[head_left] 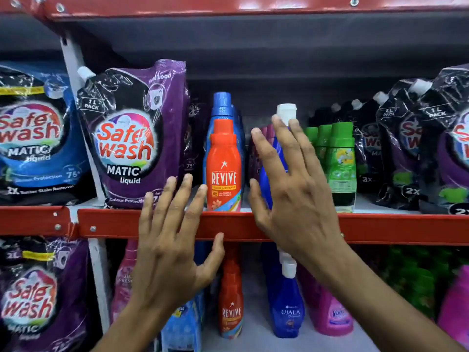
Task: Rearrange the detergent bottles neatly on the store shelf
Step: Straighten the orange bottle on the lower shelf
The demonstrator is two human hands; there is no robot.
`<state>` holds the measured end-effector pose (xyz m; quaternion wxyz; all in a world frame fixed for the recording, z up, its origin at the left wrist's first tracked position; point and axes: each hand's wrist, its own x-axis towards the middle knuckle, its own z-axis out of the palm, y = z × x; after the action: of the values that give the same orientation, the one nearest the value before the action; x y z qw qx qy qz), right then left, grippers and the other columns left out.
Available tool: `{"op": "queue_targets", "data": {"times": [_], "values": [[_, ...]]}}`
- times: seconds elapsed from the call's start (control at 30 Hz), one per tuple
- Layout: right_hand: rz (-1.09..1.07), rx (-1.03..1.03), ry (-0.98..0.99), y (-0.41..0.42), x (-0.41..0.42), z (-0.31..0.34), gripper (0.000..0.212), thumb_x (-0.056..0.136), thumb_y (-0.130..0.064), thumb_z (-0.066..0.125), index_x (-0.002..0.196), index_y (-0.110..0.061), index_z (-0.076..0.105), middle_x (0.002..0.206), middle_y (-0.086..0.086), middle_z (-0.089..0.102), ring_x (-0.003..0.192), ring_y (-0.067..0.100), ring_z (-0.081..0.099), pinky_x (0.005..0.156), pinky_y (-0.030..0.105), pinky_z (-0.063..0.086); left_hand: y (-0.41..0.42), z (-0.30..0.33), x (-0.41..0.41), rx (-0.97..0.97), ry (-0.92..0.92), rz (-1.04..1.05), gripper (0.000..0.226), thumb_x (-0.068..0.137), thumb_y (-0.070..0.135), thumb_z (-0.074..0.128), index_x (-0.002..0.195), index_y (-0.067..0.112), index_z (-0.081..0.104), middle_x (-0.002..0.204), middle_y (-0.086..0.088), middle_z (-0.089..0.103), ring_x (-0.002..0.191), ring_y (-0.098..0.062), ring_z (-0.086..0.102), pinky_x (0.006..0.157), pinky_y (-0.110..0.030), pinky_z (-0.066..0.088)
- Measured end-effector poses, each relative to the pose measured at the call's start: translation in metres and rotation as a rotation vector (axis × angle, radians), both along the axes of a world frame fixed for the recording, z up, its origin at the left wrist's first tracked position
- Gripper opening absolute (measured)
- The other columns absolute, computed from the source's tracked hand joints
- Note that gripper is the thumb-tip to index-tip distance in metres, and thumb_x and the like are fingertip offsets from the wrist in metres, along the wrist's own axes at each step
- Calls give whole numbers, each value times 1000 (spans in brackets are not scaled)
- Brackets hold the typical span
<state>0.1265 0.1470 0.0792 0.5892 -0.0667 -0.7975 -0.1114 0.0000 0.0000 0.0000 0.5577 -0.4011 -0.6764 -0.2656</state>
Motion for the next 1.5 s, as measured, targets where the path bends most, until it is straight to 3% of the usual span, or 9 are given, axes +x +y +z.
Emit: {"op": "queue_targets", "data": {"times": [0.13,0.27,0.5,0.73,0.8,0.87,0.93,1.17,1.5], "values": [[176,-135,-34,-18,-15,13,65,91,-23,61,150,-7,40,150,12,50,136,27,48,115,32,39,2,-15,-9,-43,1,17,72,88,43,58,151,10,47,161,-13,41,152,-31,35,123,-62,27],[150,-267,-125,-33,-30,19,70,93,-38,60,152,-11,34,137,10,58,119,30,60,95,39,49,0,-26,-19,-78,23,63,71,89,41,59,150,8,48,160,-15,42,151,-36,37,123,-63,27],[43,-353,-168,-38,-50,26,85,91,-47,63,152,-3,24,139,17,54,120,39,58,96,44,46,-2,-30,-27,-67,43,64,76,83,32,72,152,11,45,155,-15,48,149,-36,39,125,-61,24],[141,-313,-13,-32,-48,21,75,82,-46,70,141,-8,41,133,11,55,110,37,62,88,44,49,-1,-31,-27,-43,22,54,76,83,29,73,151,10,46,148,-16,51,147,-36,40,126,-62,23],[200,-293,86,-32,-38,21,77,81,-45,71,143,-8,43,133,9,55,107,29,62,87,32,47,-1,-32,-27,-34,17,48,75,84,30,72,151,10,45,148,-16,51,147,-36,39,126,-61,22],[262,-254,190,-35,-21,23,76,80,-47,72,139,-5,48,129,9,58,105,17,58,82,9,37,0,-32,-26,-24,14,39,74,85,30,70,151,10,45,148,-16,51,148,-36,38,127,-60,20],[332,-204,236,-39,2,20,71,81,-48,73,132,-2,53,124,10,60,103,6,51,83,0,30,0,-34,-26,-24,11,20,73,85,30,70,151,10,45,147,-16,51,147,-36,38,128,-59,19],[509,-398,-113,-43,51,-51,78,75,-51,83,135,-14,49,120,-1,63,101,15,66,86,34,57,2,-31,-27,-1,-10,-41,79,73,10,71,147,10,44,141,-19,55,143,-37,42,127,-63,17],[372,-755,-364,-10,-1,-180,69,64,-45,88,120,-30,51,111,-10,63,94,9,62,81,34,56,1,-31,-22,8,-27,-34,79,73,-12,69,148,5,48,139,-19,55,141,-36,44,127,-64,17]]}}
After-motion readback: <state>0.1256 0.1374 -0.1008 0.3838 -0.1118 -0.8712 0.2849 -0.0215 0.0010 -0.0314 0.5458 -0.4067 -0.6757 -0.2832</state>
